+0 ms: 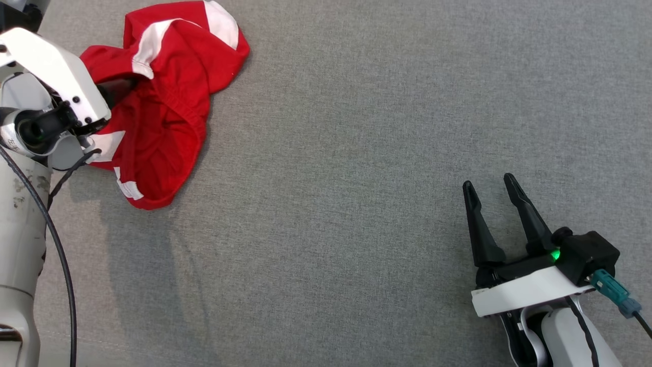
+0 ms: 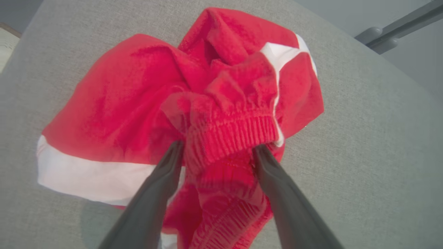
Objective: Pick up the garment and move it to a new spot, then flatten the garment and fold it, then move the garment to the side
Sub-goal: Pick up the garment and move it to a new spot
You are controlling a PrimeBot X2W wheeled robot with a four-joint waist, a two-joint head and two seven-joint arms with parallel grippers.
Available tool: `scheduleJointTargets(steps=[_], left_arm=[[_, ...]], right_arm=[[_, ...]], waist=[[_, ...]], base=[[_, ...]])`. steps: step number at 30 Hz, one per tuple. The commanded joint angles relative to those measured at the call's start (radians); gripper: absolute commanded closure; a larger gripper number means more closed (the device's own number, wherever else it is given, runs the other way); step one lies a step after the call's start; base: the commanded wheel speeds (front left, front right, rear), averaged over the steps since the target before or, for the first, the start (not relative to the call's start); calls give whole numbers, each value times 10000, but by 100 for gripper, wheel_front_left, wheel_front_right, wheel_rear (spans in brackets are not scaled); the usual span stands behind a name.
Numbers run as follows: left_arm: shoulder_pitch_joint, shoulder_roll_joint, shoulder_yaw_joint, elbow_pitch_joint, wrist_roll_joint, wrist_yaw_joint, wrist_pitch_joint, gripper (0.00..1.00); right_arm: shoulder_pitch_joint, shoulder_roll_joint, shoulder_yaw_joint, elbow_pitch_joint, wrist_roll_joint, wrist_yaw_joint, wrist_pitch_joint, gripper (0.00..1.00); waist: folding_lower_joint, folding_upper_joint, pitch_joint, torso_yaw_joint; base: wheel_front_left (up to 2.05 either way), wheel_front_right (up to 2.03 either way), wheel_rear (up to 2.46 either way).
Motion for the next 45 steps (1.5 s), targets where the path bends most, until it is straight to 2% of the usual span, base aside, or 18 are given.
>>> scheduleJointTargets(steps=[1, 5, 12, 13, 14, 21, 27, 35, 45], left_arm=[[-204, 73, -28, 127, 104, 51, -61, 0], [-510, 71, 72, 577, 10, 106, -173, 0], [-863, 124, 22, 1284, 55, -160, -446, 0], [-907, 155, -1, 1360, 92, -158, -550, 58], [-960, 188, 4, 1430, 111, -154, -666, 100], [-1142, 5, -113, 1805, 109, -464, -1025, 100], [-1230, -143, -83, 1685, 23, -762, -2029, 100], [-838, -402, -208, 1377, -80, -938, -3362, 100], [129, -361, -298, -285, -883, -965, -5077, 100]], right_arm=[[-139, -83, 32, 8, -15, 5, -45, 0], [-318, -141, 149, 13, 31, 5, -45, 0], [-497, -215, 134, 133, 63, 5, -23, 0], [-499, -218, 114, 140, 64, 5, -23, 0], [-517, -222, 103, 145, 66, 5, -23, 0], [-558, -201, 47, 230, 24, 4, -23, 0], [-481, -140, 46, 236, 56, 5, -25, 0], [-58, -61, -122, 332, 181, 5, -25, 0], [820, 61, -506, 254, 363, 5, -25, 0]], waist=[[0, -1, 93, -42], [0, -1, 318, -147], [0, -1, 645, -365], [0, -1, 664, -377], [0, -1, 680, -387], [0, -1, 507, -285], [0, -1, -41, -184], [0, -1, -1184, -127], [0, -1, -2755, -373]], base=[[0, 0, 0], [0, 0, 0], [0, 0, 0], [0, 0, 0], [0, 0, 0], [0, 0, 0], [0, 0, 0], [0, 0, 0], [0, 0, 0]])
